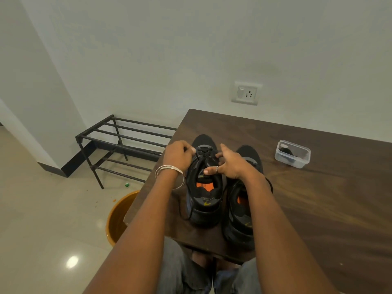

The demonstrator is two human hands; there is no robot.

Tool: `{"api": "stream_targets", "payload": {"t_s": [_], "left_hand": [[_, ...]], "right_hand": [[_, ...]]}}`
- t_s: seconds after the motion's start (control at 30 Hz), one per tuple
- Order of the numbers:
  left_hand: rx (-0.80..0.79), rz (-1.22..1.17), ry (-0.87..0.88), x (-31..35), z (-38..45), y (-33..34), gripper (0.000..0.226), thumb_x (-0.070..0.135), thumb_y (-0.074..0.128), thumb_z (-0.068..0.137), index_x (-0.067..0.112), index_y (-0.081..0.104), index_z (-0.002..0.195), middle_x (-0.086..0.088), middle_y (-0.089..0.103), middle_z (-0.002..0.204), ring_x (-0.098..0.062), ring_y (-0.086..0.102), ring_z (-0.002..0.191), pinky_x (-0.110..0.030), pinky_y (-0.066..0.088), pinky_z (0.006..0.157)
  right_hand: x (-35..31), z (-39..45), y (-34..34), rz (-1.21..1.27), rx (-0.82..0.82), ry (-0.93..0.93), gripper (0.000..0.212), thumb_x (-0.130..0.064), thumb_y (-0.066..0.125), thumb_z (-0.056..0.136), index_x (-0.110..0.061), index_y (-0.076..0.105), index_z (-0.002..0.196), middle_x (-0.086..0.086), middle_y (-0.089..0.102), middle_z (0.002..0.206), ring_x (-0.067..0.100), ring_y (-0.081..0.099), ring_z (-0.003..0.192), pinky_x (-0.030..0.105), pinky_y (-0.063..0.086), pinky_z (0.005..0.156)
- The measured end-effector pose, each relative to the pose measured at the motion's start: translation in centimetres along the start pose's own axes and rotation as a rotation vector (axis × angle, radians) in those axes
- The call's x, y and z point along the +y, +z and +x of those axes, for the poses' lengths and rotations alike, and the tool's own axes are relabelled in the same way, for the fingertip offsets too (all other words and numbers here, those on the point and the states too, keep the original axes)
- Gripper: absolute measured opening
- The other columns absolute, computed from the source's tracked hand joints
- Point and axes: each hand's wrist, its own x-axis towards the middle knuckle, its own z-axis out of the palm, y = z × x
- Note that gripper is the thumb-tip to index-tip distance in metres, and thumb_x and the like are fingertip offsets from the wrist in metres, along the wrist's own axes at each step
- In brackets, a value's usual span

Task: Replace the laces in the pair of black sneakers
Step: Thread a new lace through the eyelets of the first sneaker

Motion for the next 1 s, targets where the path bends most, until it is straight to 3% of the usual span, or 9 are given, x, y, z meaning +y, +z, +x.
{"api": "stream_targets", "payload": {"t_s": [0.13, 0.27, 0.37, 0.5, 0.6, 0.7, 0.83, 0.9, 1.0], "left_hand": [[0.167, -0.638, -0.204, 1.2, -0.2, -1.0, 0.025, 0.013, 0.049, 0.098, 0.011, 0.063, 0.077, -0.002, 0.068, 0.08, -0.007, 0.051, 0.058, -0.013, 0.036, 0.043], [0.131, -0.805, -0.154, 1.8, -0.6, -1.0, 0.031, 0.012, 0.046, 0.1, 0.018, 0.058, 0.072, 0.0, 0.07, 0.082, -0.008, 0.053, 0.061, -0.018, 0.038, 0.049], [0.064, -0.784, -0.144, 1.9, -0.7, -0.8, 0.028, 0.014, 0.049, 0.098, 0.017, 0.062, 0.074, -0.005, 0.067, 0.079, -0.01, 0.053, 0.064, -0.02, 0.039, 0.051], [0.074, -0.691, -0.205, 1.6, -0.7, -1.0, 0.022, 0.019, 0.057, 0.093, 0.014, 0.064, 0.072, 0.0, 0.057, 0.058, -0.008, 0.049, 0.052, -0.019, 0.04, 0.051], [0.052, -0.32, -0.221, 0.6, -0.9, -0.9, 0.036, 0.037, 0.057, 0.093, 0.008, 0.069, 0.076, 0.0, 0.053, 0.056, -0.013, 0.048, 0.054, -0.026, 0.042, 0.059], [-0.103, 0.013, -0.235, -0.2, -1.4, -0.9, 0.031, 0.035, 0.061, 0.091, 0.012, 0.067, 0.071, 0.0, 0.058, 0.061, -0.012, 0.051, 0.055, -0.025, 0.041, 0.057], [-0.194, -0.047, -0.351, -0.6, -1.4, -0.6, 0.019, 0.023, 0.067, 0.089, 0.011, 0.075, 0.079, -0.009, 0.068, 0.065, -0.014, 0.054, 0.048, -0.032, 0.055, 0.061], [-0.177, -0.066, -0.364, -0.5, -1.4, -0.8, 0.013, 0.015, 0.07, 0.084, 0.009, 0.076, 0.075, -0.014, 0.072, 0.075, -0.019, 0.058, 0.056, -0.04, 0.059, 0.073], [-0.231, 0.06, -0.339, -0.3, -1.4, -1.4, 0.012, 0.018, 0.074, 0.081, 0.007, 0.076, 0.083, -0.007, 0.071, 0.084, -0.017, 0.064, 0.079, -0.032, 0.055, 0.079]], "right_hand": [[0.0, 0.4, 0.0, 0.02, -0.002, 0.028, 0.126, -0.036, 0.086, 0.071, -0.013, -0.003, 0.157, 0.004, 0.043, 0.15, 0.03, 0.04, 0.139, 0.048, 0.035, 0.114], [0.0, 0.7, 0.0, 0.024, -0.002, 0.04, 0.126, -0.033, 0.085, 0.073, -0.011, -0.006, 0.157, 0.006, 0.043, 0.15, 0.03, 0.039, 0.139, 0.046, 0.034, 0.115], [0.1, 0.7, 0.1, 0.018, 0.002, 0.042, 0.127, -0.036, 0.085, 0.073, -0.009, -0.007, 0.157, 0.008, 0.043, 0.151, 0.03, 0.04, 0.139, 0.045, 0.035, 0.114], [0.1, 0.8, 0.0, 0.02, 0.005, 0.045, 0.129, -0.038, 0.086, 0.071, -0.009, -0.006, 0.157, 0.008, 0.044, 0.149, 0.03, 0.041, 0.138, 0.045, 0.036, 0.114], [0.0, 0.7, 0.0, 0.009, 0.004, 0.045, 0.129, -0.039, 0.086, 0.07, -0.01, -0.004, 0.157, 0.009, 0.042, 0.15, 0.031, 0.04, 0.138, 0.046, 0.037, 0.113], [0.1, 0.7, 0.0, 0.004, 0.006, 0.034, 0.125, -0.037, 0.085, 0.074, -0.009, -0.003, 0.157, 0.009, 0.043, 0.151, 0.031, 0.04, 0.139, 0.044, 0.036, 0.114], [0.1, 0.7, -0.1, -0.015, 0.0, 0.032, 0.123, -0.04, 0.085, 0.073, -0.01, 0.0, 0.158, 0.008, 0.043, 0.151, 0.03, 0.04, 0.138, 0.045, 0.037, 0.113], [0.2, 0.7, -0.1, -0.022, -0.002, 0.025, 0.121, -0.041, 0.084, 0.073, -0.009, 0.003, 0.158, 0.008, 0.043, 0.151, 0.03, 0.04, 0.139, 0.044, 0.037, 0.113], [0.0, 0.5, -0.3, -0.058, 0.004, 0.02, 0.11, -0.043, 0.084, 0.073, -0.008, 0.019, 0.154, 0.01, 0.047, 0.145, 0.03, 0.046, 0.133, 0.041, 0.042, 0.105]]}}
